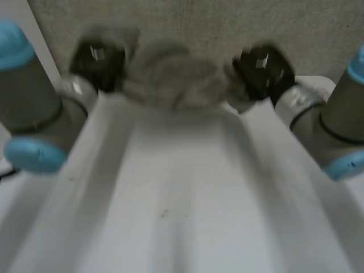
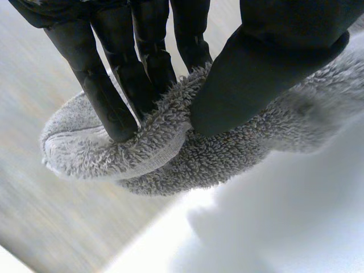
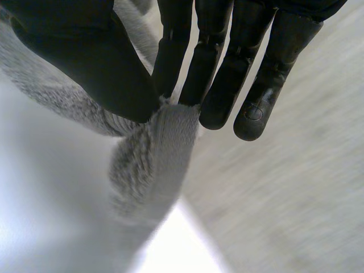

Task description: Fold the towel.

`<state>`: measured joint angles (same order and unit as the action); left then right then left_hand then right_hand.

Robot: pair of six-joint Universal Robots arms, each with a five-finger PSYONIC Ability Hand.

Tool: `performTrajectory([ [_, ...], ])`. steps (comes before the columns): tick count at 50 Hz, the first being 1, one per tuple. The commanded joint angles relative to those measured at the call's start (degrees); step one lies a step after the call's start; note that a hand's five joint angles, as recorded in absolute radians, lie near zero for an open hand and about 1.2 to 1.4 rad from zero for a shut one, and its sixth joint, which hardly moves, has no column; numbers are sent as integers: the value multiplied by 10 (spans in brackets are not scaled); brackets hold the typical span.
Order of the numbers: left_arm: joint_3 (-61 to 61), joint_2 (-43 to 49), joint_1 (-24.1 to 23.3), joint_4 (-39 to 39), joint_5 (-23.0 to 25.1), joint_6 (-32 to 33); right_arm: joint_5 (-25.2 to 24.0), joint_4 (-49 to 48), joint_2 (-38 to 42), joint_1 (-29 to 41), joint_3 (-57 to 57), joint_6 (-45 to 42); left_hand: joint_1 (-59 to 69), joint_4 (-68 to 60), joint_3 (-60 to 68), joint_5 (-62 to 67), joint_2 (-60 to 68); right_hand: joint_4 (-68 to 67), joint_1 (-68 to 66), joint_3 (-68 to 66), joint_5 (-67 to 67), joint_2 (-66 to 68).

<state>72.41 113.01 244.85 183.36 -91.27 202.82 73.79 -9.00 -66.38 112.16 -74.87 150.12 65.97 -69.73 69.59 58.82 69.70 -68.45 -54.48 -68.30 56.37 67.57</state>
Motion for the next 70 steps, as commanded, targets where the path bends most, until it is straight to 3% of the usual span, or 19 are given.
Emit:
performTrajectory([
  [1,163,-2,-5,5,0,3,-7,187,-1,-27,-91,-131,140,-103,104,112,103,-116,-255,-117,136,124],
  [6,214,-26,-34,-3,0,2,-1,298,-6,-56,-143,-219,140,-103,104,112,103,-101,-241,-103,122,110],
  [8,233,-38,-43,-3,0,3,1,335,-7,-62,-152,-236,140,-103,104,112,103,-24,-163,-25,44,32],
  [10,246,-46,-50,-2,0,3,1,356,-13,-77,-154,-223,140,-103,104,112,103,236,96,234,-215,-227],
  [11,258,-55,-58,-2,0,3,1,356,-13,-77,-154,-223,140,-103,104,112,103,237,97,236,-216,-228],
  [12,258,-55,-58,-2,0,3,0,346,-21,-80,-152,-204,140,-103,104,112,103,399,259,397,-378,-390],
  [17,288,-90,-89,-2,-2,4,5,298,-54,-79,-118,-106,140,-103,104,112,103,449,309,447,-428,-440],
  [24,298,-112,-92,-1,-7,4,-2,283,-53,-62,-70,17,140,-103,104,112,103,489,350,488,-469,-481],
  [28,298,-117,-90,-1,-8,4,6,226,-26,-9,-56,82,140,-103,104,112,103,493,353,491,-472,-484],
  [30,297,-117,-90,-1,-8,4,16,204,-19,14,-58,89,140,-103,104,112,103,491,351,490,-470,-482],
  [33,293,-117,-84,0,-8,4,77,142,2,79,-72,79,140,-103,104,112,103,478,338,476,-457,-469],
  [36,292,-117,-83,0,-8,4,115,112,26,99,-78,65,140,-103,104,112,103,471,331,469,-450,-462],
  [53,292,-115,-56,3,-6,3,215,6,127,134,-70,-74,140,-103,104,112,103,295,155,293,-274,-286],
  [54,292,-115,-56,3,-6,3,215,6,127,134,-70,-74,140,-103,104,112,103,294,155,293,-274,-286],
  [56,291,-112,-49,5,-6,3,217,5,131,133,-69,-79,140,-103,104,112,103,120,-19,119,-100,-112],
  [57,291,-112,-49,5,-6,3,217,5,131,133,-69,-79,140,-103,104,112,103,119,-20,118,-99,-111],
  [61,289,-111,-46,6,-6,3,215,6,132,128,-63,-79,140,-103,104,112,103,-115,-254,-116,135,123],
  [68,280,-111,-46,5,-7,3,217,15,101,123,-60,-73,140,-103,104,112,103,-116,-255,-117,136,124],
  [70,269,-116,-45,3,-8,3,215,40,60,115,-58,-71,140,-103,104,112,103,-116,-255,-117,136,124],
])
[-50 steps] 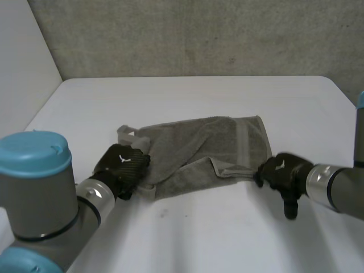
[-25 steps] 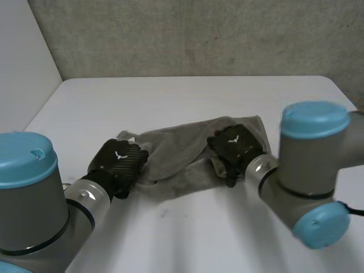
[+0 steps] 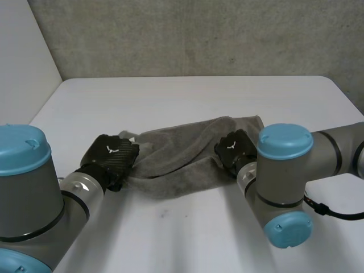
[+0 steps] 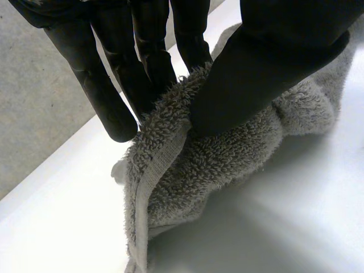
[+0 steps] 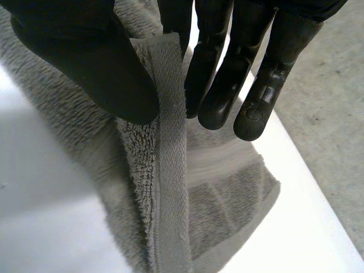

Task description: Fold the towel.

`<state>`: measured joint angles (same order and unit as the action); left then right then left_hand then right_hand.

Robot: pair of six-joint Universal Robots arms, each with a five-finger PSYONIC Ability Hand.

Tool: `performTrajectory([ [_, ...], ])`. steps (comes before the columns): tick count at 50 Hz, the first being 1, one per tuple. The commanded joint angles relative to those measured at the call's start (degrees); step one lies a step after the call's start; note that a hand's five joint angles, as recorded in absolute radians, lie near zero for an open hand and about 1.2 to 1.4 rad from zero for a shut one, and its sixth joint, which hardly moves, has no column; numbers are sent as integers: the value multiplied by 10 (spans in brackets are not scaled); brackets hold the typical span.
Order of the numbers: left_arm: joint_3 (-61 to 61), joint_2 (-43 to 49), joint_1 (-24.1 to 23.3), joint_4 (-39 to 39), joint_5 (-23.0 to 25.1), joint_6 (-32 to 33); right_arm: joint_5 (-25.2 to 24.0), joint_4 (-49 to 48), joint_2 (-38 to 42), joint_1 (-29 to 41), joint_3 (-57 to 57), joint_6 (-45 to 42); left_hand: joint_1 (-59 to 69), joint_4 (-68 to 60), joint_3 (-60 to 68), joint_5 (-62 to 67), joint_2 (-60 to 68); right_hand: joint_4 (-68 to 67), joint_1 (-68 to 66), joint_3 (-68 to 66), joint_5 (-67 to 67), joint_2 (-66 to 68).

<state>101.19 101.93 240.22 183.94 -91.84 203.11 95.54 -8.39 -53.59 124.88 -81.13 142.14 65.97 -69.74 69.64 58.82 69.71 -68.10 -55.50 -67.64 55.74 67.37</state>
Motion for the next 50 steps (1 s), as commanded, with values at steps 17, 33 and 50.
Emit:
performTrajectory([
  [17,-100,-142,31,-134,4,32,-131,369,-290,-155,97,-18,140,-103,104,112,103,-119,-245,-124,143,126],
  [33,-106,35,40,-201,1,135,-161,424,-167,-167,77,-104,140,-103,104,112,103,-119,-245,-124,143,126],
  [50,-526,154,40,31,-9,128,-74,-10,-93,-140,343,118,140,-103,104,112,103,-119,-245,-124,143,126],
])
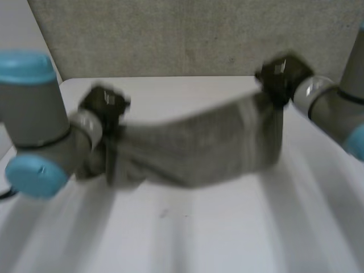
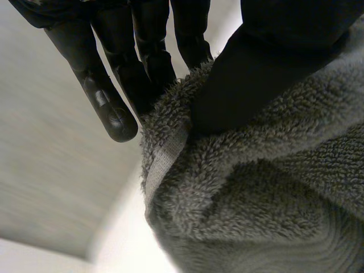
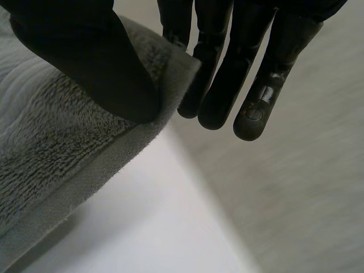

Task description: Fold the towel.

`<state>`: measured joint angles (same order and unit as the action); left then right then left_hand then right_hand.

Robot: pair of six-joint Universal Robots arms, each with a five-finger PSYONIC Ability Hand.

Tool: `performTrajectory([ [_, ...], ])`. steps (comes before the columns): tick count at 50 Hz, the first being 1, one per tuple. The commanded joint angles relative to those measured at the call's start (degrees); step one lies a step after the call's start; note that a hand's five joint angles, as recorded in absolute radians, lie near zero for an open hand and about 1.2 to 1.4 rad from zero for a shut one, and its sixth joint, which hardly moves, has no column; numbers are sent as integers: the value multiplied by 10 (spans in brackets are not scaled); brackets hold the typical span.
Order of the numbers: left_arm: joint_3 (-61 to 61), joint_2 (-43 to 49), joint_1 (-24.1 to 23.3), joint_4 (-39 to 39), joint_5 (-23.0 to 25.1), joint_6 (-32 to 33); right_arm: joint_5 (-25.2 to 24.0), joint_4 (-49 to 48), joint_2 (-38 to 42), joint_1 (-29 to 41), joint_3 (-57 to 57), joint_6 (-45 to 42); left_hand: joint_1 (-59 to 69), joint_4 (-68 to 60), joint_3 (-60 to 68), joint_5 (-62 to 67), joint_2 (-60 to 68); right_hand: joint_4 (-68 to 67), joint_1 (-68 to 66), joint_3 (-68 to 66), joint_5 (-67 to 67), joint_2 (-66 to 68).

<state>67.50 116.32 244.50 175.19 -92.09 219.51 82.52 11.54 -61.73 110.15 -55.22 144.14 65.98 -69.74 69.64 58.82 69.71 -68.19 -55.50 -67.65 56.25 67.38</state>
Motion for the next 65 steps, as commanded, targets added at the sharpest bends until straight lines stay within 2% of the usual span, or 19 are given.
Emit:
performTrajectory([
  [1,-190,10,-2,118,-6,-36,60,-275,-26,8,77,112,140,-103,104,112,103,-118,-245,-123,138,126],
  [3,-201,-7,3,188,-26,-80,63,-329,-44,6,64,119,140,-103,104,112,103,-118,-245,-123,138,126],
  [4,-201,-7,3,188,-27,-80,59,-364,-58,4,45,120,140,-103,104,112,103,-118,-245,-123,138,126],
  [8,-159,-41,7,206,-42,-115,35,-361,-73,5,14,119,140,-103,104,112,103,-118,-245,-123,138,126],
  [14,-60,-65,24,179,-41,-116,-43,-320,-75,0,-74,121,140,-103,104,112,103,-118,-245,-123,138,126],
  [18,68,-69,26,176,-37,-115,-94,-262,-63,-5,-146,113,140,-103,104,112,103,-118,-245,-123,138,126],
  [22,180,-54,22,187,-37,-114,-100,-206,-42,-7,-189,96,140,-103,104,112,103,-118,-245,-123,138,126],
  [29,270,-11,18,191,-37,-111,-97,-120,-26,-27,-262,19,140,-103,104,112,103,-118,-245,-123,138,126],
  [33,293,-11,19,189,-37,-105,-90,-107,-37,-53,-300,-10,56,-19,20,28,19,-118,-245,-123,138,126],
  [35,307,-24,16,180,-37,-102,-88,-105,-38,-58,-306,-11,-74,112,-111,-103,-112,-118,-245,-123,138,126],
  [36,307,-24,16,180,-37,-102,-87,-105,-41,-62,-312,-10,-75,113,-111,-103,-112,-118,-245,-123,138,126],
  [38,317,-57,9,164,-36,-103,-86,-105,-44,-67,-315,-9,-230,268,-267,-259,-268,-118,-245,-123,138,126],
  [39,317,-58,9,164,-36,-103,-86,-105,-46,-74,-320,-7,-231,269,-268,-260,-269,-118,-245,-123,138,126],
  [41,322,-89,3,156,-36,-103,-87,-105,-51,-84,-325,-6,-402,440,-439,-430,-439,-118,-245,-123,138,126],
  [48,322,-134,-2,156,-35,-105,-85,-108,-64,-122,-334,26,-484,521,-520,-512,-521,-118,-245,-123,138,126],
  [53,324,-145,9,155,-6,-106,-85,-107,-64,-153,-326,68,-484,521,-520,-512,-521,-118,-245,-123,138,126],
  [56,331,-144,34,153,32,-106,-90,-108,-62,-163,-324,83,-480,518,-517,-509,-518,-118,-245,-123,138,126],
  [58,352,-142,82,152,79,-108,-90,-108,-59,-165,-324,84,-469,506,-505,-497,-506,-118,-245,-123,138,126],
  [65,384,-131,145,151,165,-110,-91,-110,-55,-165,-326,85,-379,417,-416,-408,-417,-118,-245,-123,138,126],
])
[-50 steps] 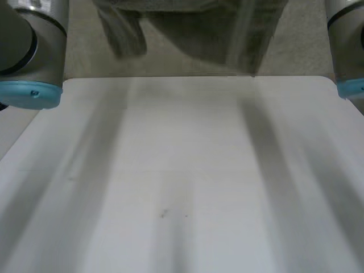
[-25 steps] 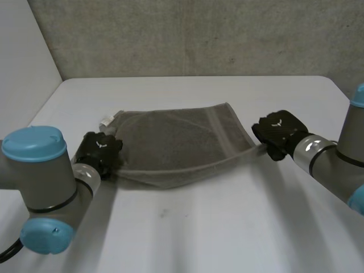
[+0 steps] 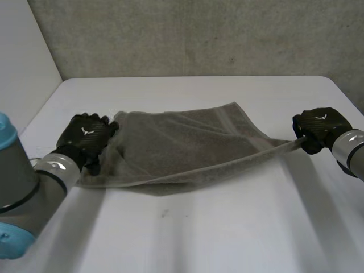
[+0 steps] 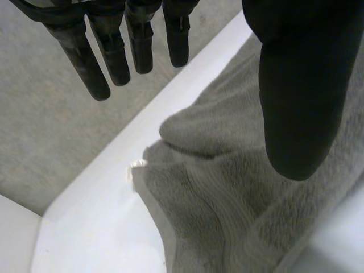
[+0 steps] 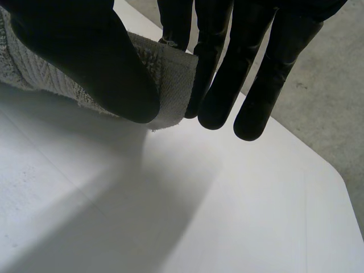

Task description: Fold the towel.

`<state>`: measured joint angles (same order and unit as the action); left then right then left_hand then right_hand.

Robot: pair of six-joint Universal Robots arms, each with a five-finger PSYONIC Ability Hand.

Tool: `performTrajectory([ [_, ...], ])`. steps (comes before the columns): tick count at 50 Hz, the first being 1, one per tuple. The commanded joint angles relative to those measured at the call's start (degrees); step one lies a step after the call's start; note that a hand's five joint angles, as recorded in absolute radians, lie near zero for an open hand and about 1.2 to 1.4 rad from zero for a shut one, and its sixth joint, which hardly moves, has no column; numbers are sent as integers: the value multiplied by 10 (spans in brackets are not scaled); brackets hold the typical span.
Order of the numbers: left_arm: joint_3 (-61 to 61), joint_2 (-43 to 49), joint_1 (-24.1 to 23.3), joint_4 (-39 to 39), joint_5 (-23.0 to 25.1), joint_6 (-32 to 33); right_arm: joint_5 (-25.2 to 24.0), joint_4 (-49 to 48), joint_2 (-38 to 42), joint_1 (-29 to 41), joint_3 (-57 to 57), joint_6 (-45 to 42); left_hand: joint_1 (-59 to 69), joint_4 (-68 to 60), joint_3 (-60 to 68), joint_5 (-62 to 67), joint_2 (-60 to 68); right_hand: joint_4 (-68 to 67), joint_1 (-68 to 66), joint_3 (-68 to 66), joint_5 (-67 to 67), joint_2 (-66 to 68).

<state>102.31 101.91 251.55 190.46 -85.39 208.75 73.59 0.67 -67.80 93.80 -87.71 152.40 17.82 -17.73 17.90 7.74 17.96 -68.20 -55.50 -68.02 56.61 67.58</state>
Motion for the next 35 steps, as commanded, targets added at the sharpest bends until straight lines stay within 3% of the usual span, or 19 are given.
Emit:
performTrajectory([
  [1,43,18,82,-1,111,-4,-2,-1,6,-1,-1,3,106,-106,105,106,104,-118,-245,-120,134,124],
  [8,63,33,108,1,125,-3,-2,-6,8,2,-7,3,106,-106,105,106,104,-118,-245,-120,134,124],
  [27,54,110,110,25,125,2,-3,-9,10,4,-12,3,240,-241,239,241,239,-118,-245,-120,134,124],
  [30,53,116,110,43,125,2,-3,-9,10,5,-12,3,353,-354,352,354,351,-118,-245,-120,134,124],
  [31,52,116,110,52,125,1,-3,-9,10,5,-12,3,479,-480,479,480,478,-118,-245,-120,134,124],
  [32,52,116,110,52,125,1,-3,-9,10,4,-12,3,481,-482,480,482,479,-118,-245,-120,134,124],
  [33,52,116,110,59,125,1,-2,-9,9,5,-12,2,620,-621,620,621,619,-118,-245,-120,134,124],
  [35,51,110,110,62,124,1,0,-8,7,4,-12,2,622,-623,621,623,620,-118,-245,-120,134,124],
])
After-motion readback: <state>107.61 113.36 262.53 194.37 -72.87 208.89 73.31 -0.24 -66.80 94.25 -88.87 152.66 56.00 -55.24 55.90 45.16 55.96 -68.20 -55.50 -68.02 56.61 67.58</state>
